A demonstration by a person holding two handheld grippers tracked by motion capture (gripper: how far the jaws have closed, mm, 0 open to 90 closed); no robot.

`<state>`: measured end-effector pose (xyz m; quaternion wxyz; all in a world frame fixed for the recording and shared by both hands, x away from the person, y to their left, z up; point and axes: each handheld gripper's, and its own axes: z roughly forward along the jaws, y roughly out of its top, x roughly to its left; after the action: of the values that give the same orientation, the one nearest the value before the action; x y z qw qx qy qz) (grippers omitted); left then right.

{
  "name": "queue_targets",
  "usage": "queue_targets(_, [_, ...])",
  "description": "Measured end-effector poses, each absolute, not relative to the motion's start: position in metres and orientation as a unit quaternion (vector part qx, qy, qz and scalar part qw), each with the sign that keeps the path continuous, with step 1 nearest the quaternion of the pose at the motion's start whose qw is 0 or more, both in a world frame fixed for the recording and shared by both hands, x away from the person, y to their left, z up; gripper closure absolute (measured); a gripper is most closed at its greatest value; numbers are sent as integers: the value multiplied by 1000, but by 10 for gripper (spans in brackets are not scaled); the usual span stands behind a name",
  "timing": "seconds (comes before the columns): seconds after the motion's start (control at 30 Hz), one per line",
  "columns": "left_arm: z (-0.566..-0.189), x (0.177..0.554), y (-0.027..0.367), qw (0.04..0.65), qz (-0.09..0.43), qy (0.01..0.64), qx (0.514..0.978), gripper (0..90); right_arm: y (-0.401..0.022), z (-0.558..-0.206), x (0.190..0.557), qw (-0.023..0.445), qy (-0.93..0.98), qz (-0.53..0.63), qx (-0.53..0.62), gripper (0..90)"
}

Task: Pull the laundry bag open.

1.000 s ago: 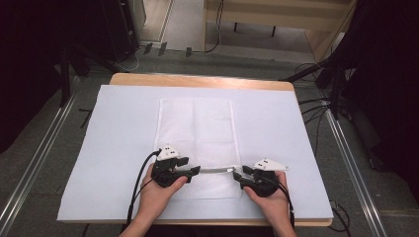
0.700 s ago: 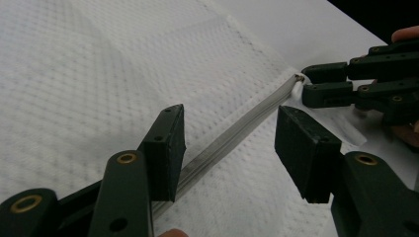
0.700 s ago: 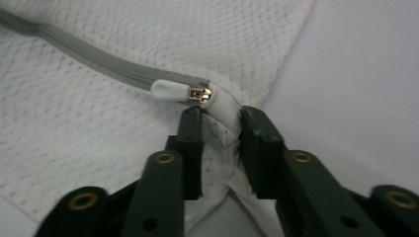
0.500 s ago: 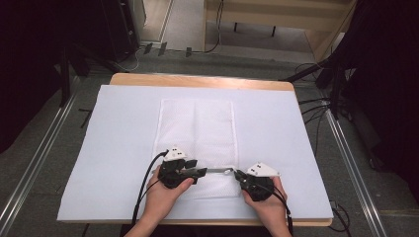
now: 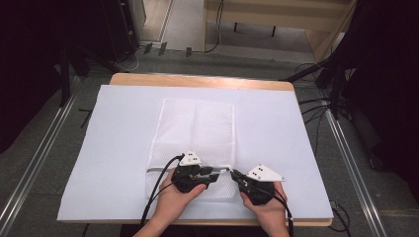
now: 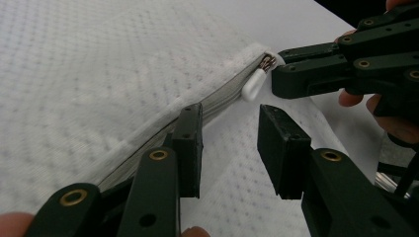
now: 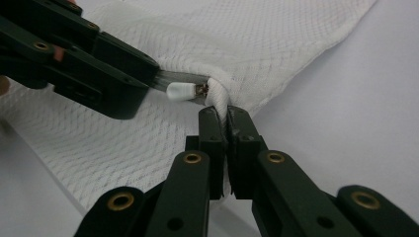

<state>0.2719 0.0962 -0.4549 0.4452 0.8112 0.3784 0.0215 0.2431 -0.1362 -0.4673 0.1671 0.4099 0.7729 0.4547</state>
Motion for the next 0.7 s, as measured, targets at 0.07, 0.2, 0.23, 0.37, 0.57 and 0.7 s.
queue_targets(0.07, [-456,272,94,446,17,374,813,654,-135,-465,241,169,774,457,404,881])
queue_targets(0.2, [-457,272,91,449,16,374,811,661,-133,-462,238,168,777,461,395,881])
queue_targets(0.23, [-457,272,90,452,16,371,811,661,-132,-462,238,169,778,461,392,881])
queue_targets(0.37, [-454,268,88,460,12,354,814,726,-129,-462,236,180,784,453,385,881])
queue_targets(0.57, [-453,269,89,472,-15,357,806,798,-126,-462,234,178,788,451,379,880])
queue_targets(0.7, [-453,271,91,474,-28,364,801,850,-124,-461,232,179,790,451,375,880])
